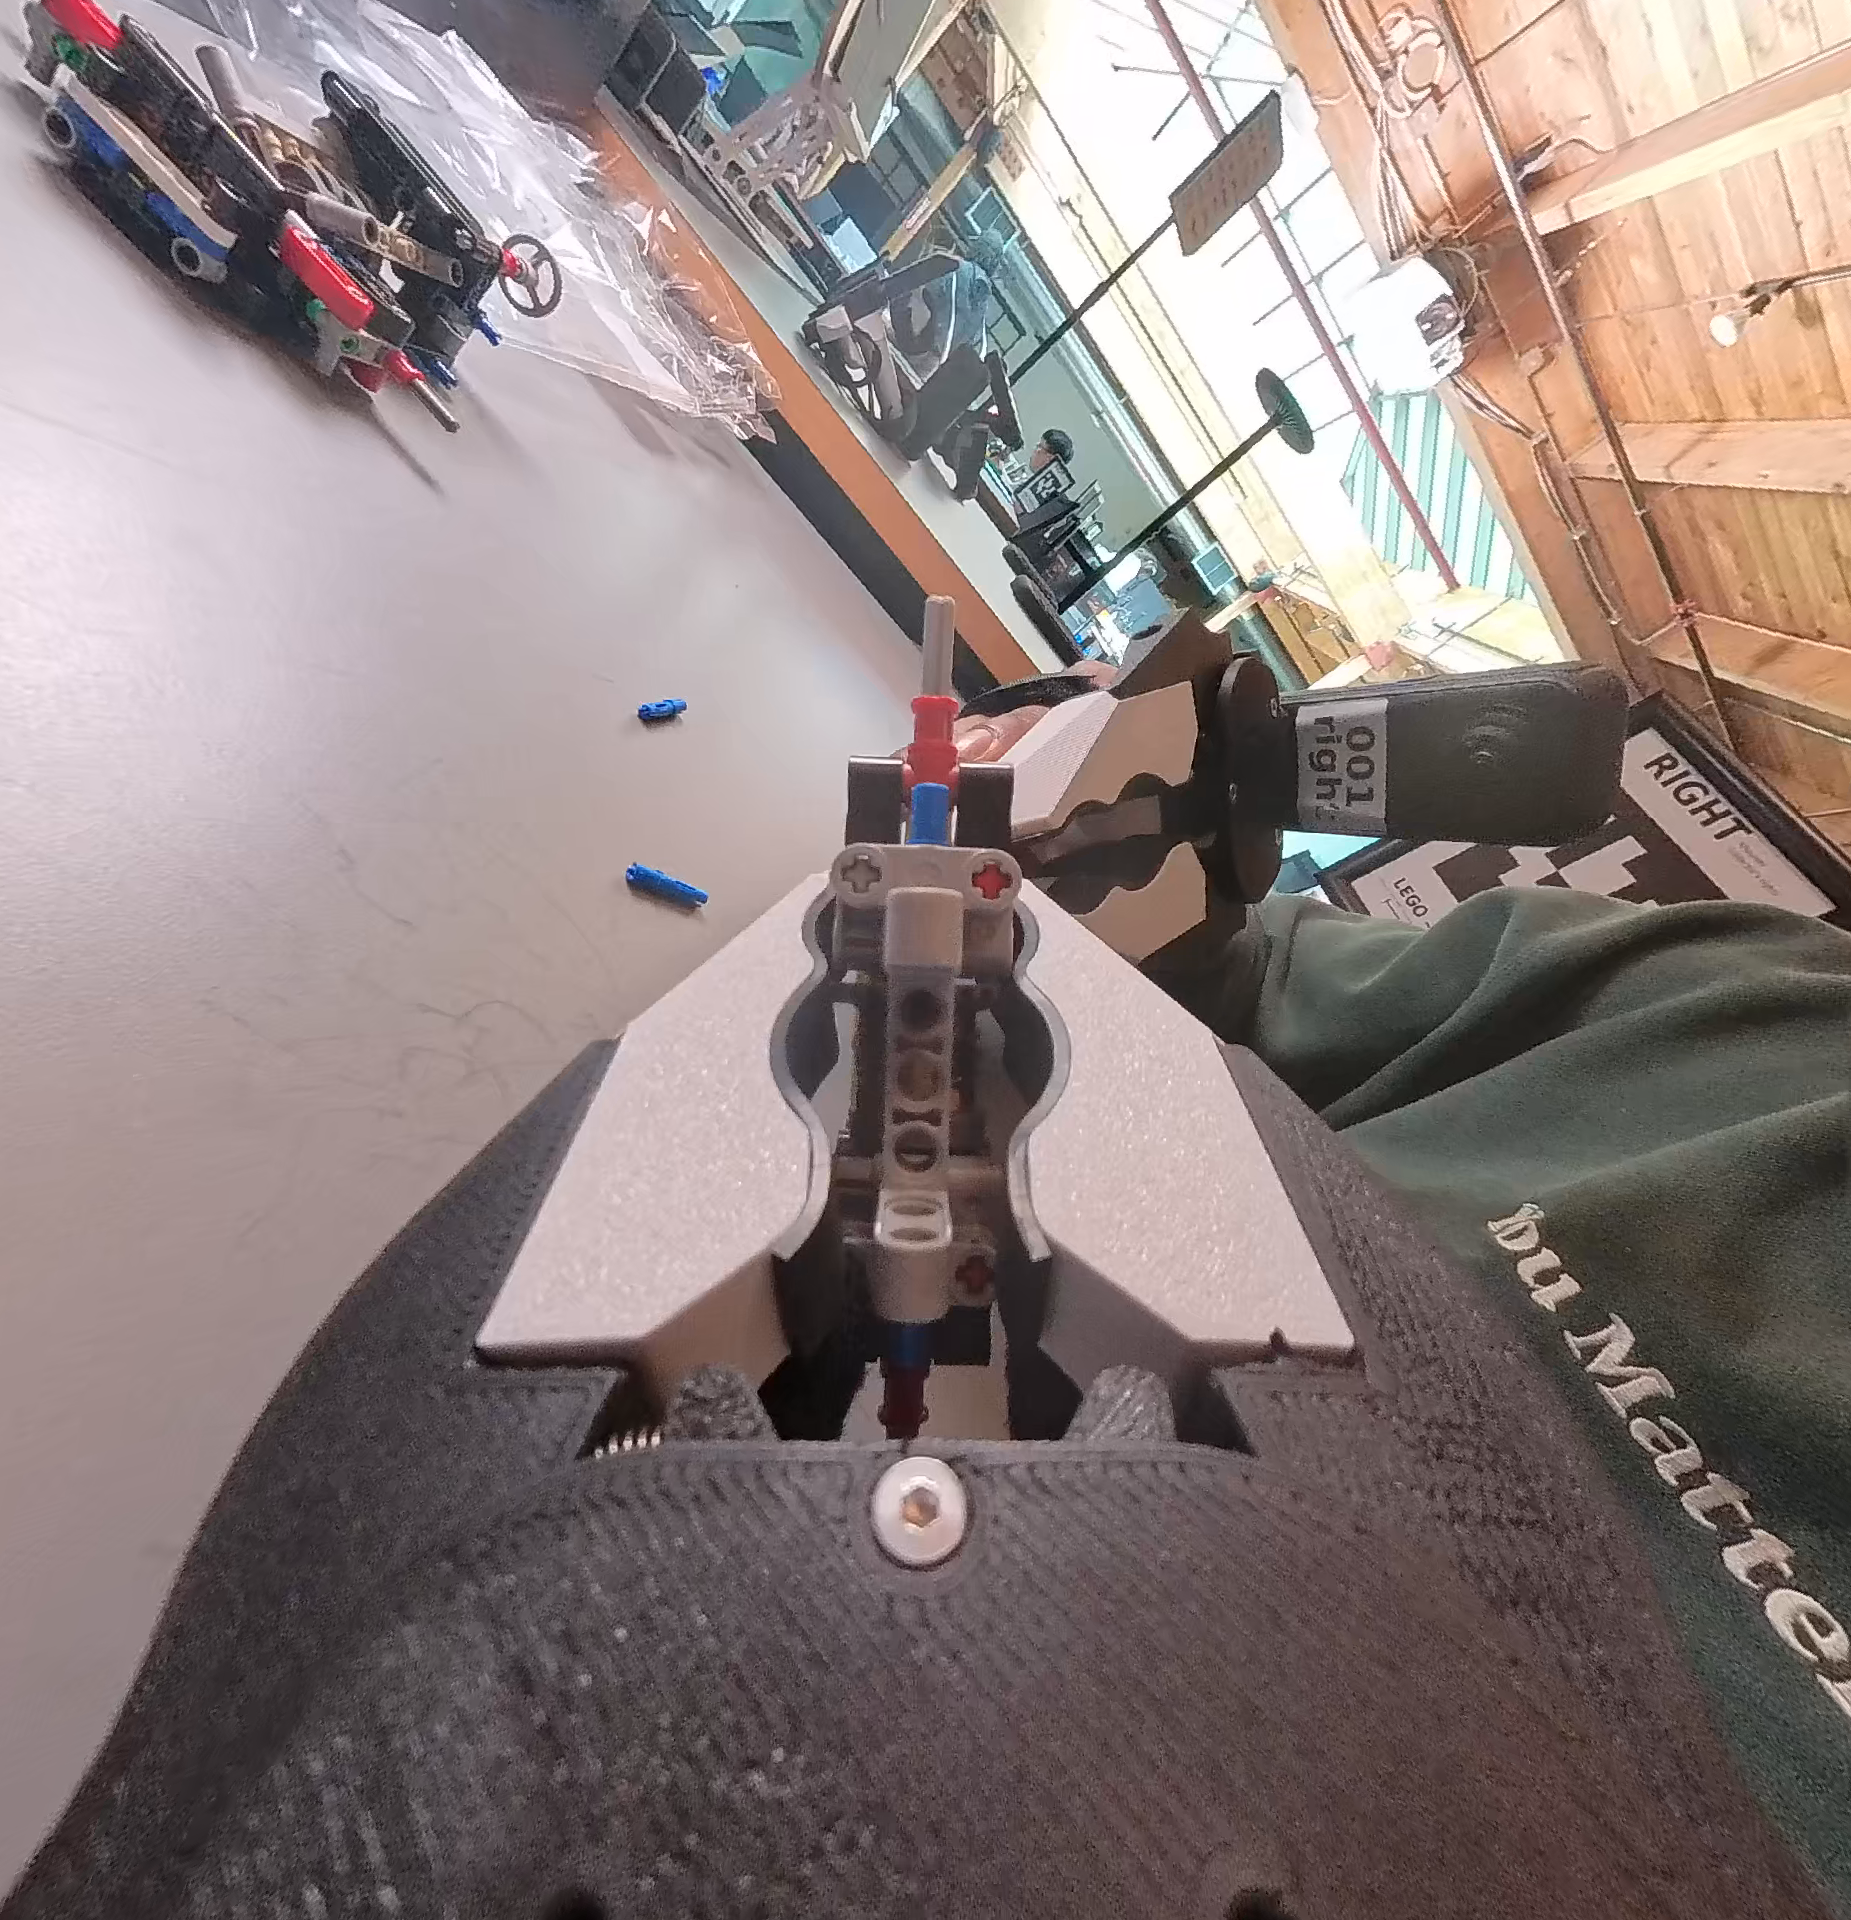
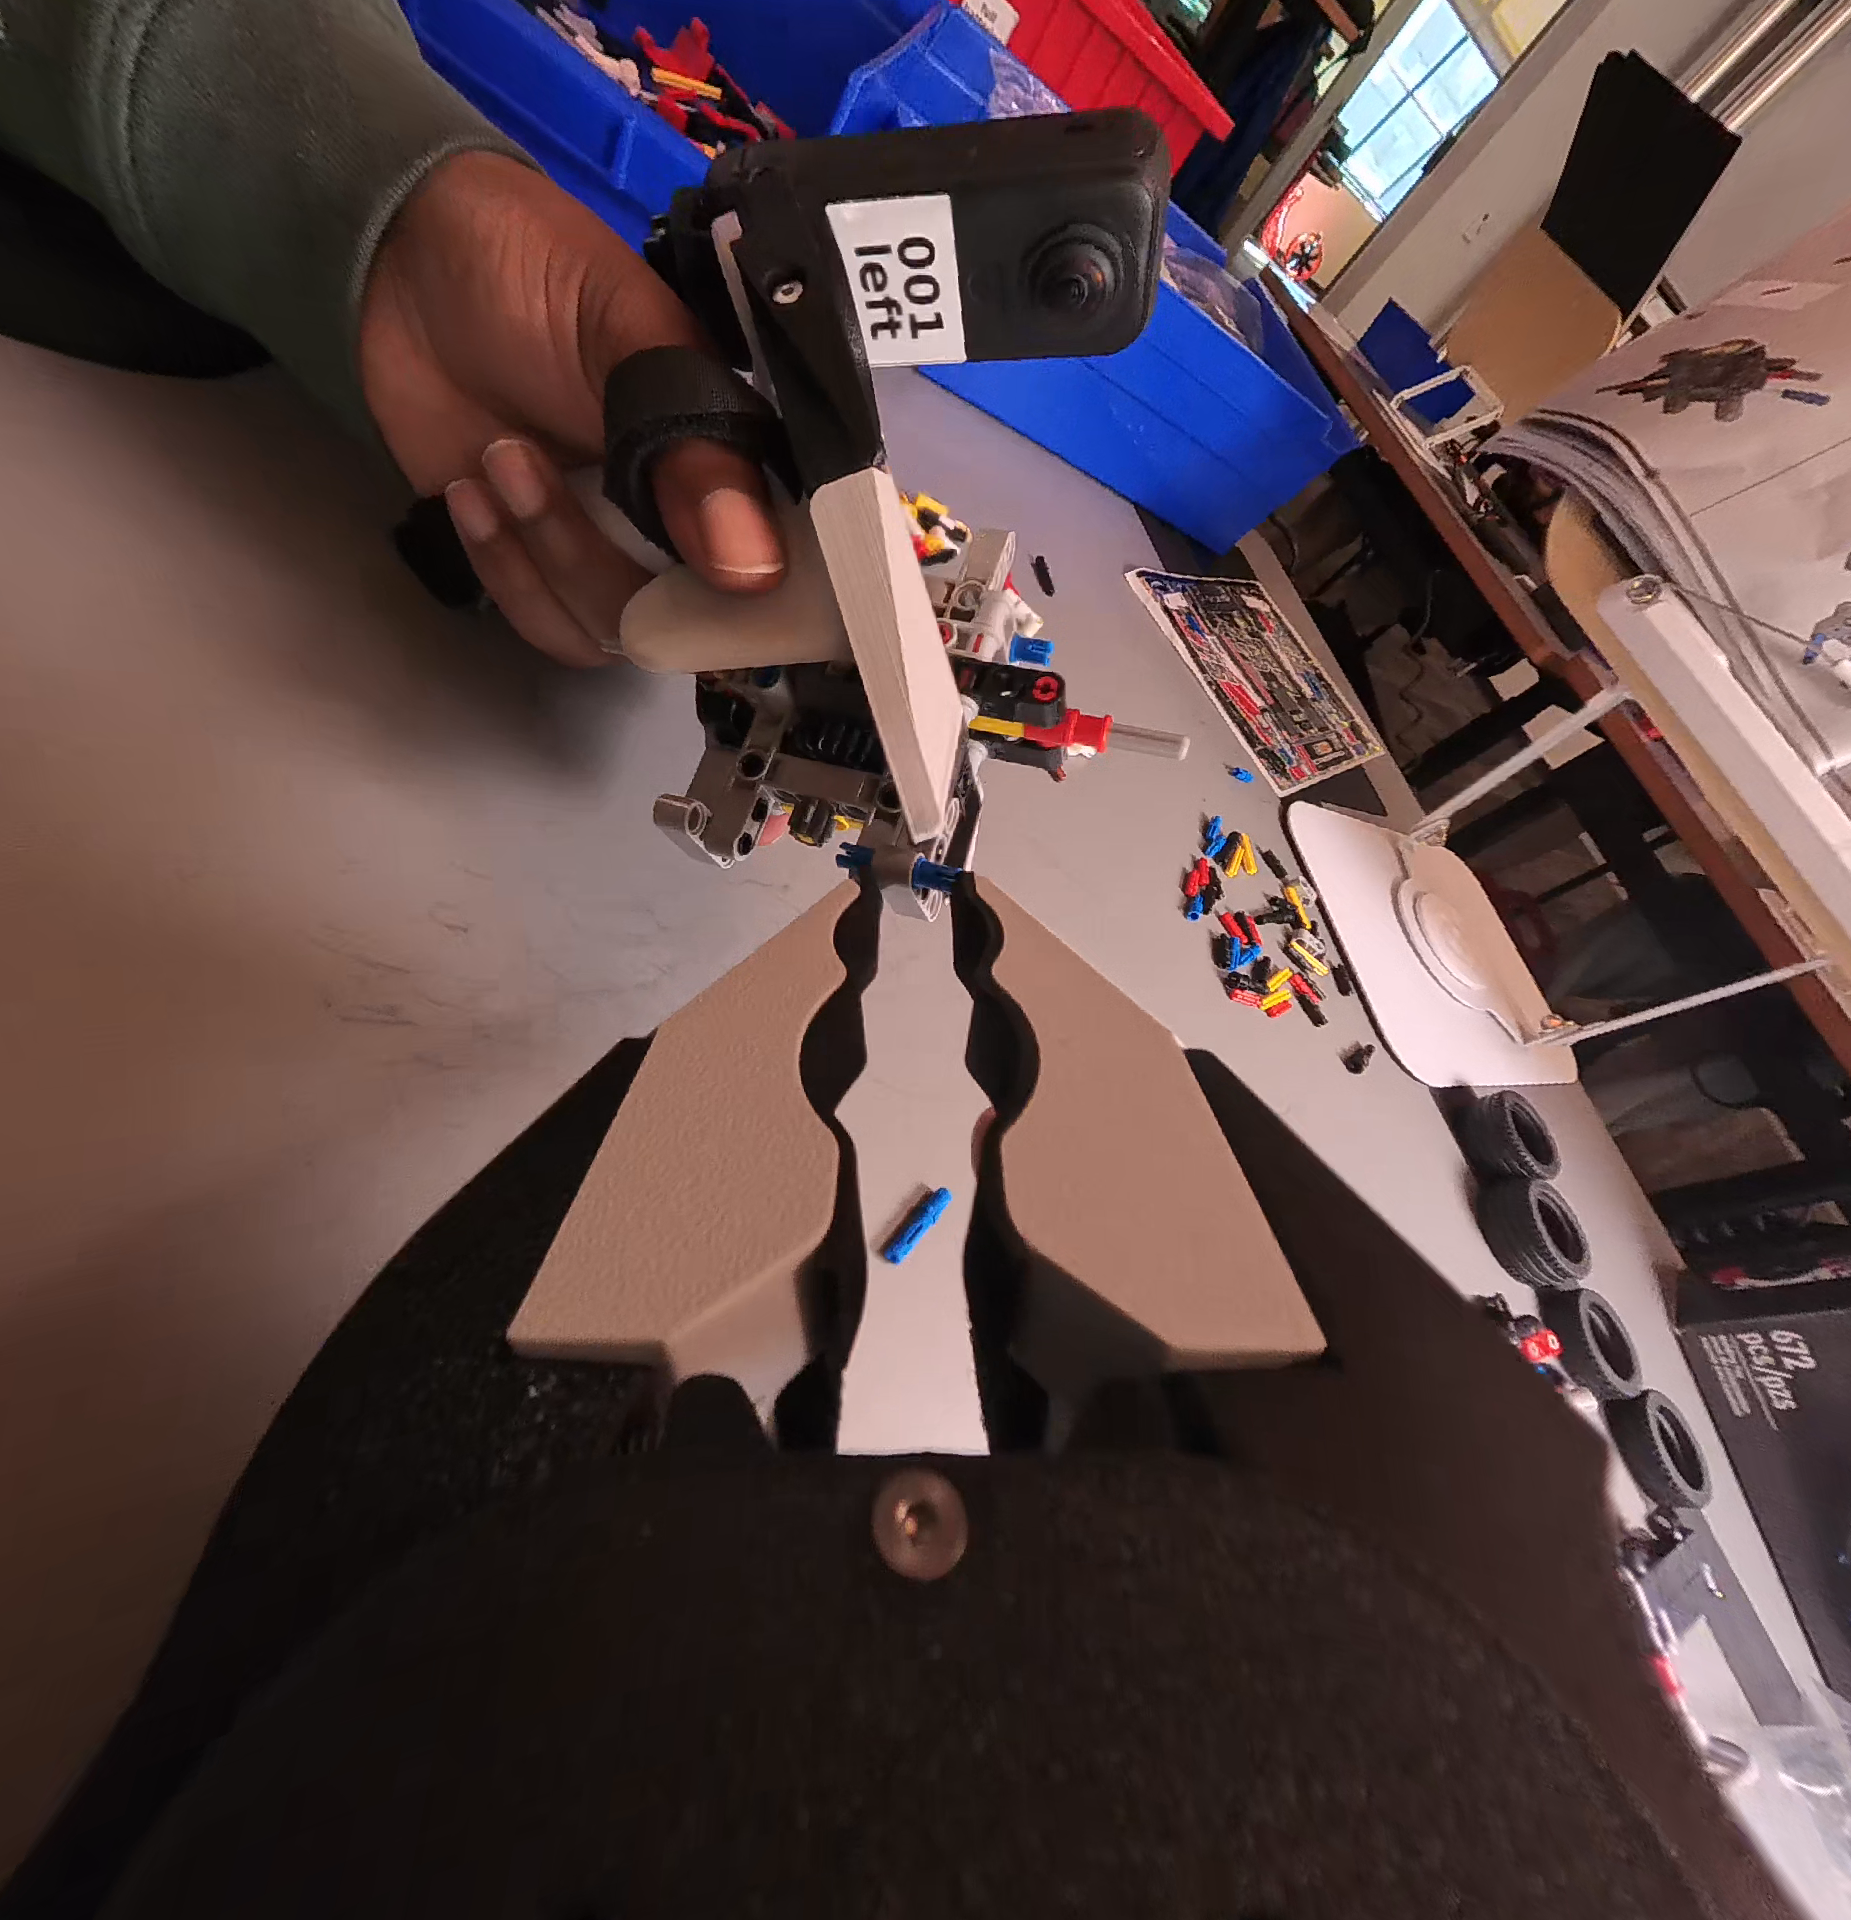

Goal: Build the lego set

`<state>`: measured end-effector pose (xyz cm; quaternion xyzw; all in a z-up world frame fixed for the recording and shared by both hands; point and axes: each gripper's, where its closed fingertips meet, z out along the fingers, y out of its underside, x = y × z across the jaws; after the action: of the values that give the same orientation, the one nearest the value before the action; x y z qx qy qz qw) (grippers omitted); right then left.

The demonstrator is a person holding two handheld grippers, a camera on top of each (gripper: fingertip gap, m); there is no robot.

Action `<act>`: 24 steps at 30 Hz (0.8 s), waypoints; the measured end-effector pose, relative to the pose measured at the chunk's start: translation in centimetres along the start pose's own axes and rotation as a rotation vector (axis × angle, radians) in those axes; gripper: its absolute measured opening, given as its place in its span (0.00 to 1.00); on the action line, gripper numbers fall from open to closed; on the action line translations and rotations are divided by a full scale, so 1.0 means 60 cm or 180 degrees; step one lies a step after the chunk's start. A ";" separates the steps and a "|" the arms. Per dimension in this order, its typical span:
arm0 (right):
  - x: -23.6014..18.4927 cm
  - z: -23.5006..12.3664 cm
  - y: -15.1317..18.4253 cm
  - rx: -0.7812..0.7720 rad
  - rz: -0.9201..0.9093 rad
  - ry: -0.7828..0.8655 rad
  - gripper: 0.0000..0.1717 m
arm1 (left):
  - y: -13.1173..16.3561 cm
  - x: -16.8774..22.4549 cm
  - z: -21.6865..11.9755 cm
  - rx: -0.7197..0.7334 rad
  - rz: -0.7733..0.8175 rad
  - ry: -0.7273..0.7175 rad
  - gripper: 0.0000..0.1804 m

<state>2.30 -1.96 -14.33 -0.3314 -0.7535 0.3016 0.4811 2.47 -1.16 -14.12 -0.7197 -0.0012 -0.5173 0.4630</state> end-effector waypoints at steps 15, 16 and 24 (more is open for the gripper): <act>0.031 -0.044 0.125 -0.0763 0.1011 -0.0480 0.09 | 0.007 0.008 -0.007 -0.0268 0.1210 -0.0174 0.15; 0.032 -0.041 0.139 -0.0904 0.1032 -0.0442 0.08 | 0.009 0.008 -0.006 -0.0306 0.1313 -0.0188 0.15; 0.005 -0.007 0.157 -0.1437 0.1469 -0.0731 0.10 | 0.036 0.004 0.004 -0.0590 0.1857 -0.0345 0.15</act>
<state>4.55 3.95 -21.32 -0.5551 -0.7557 0.2634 0.2267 3.81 -2.36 -15.41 -0.7555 0.2279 -0.3213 0.5236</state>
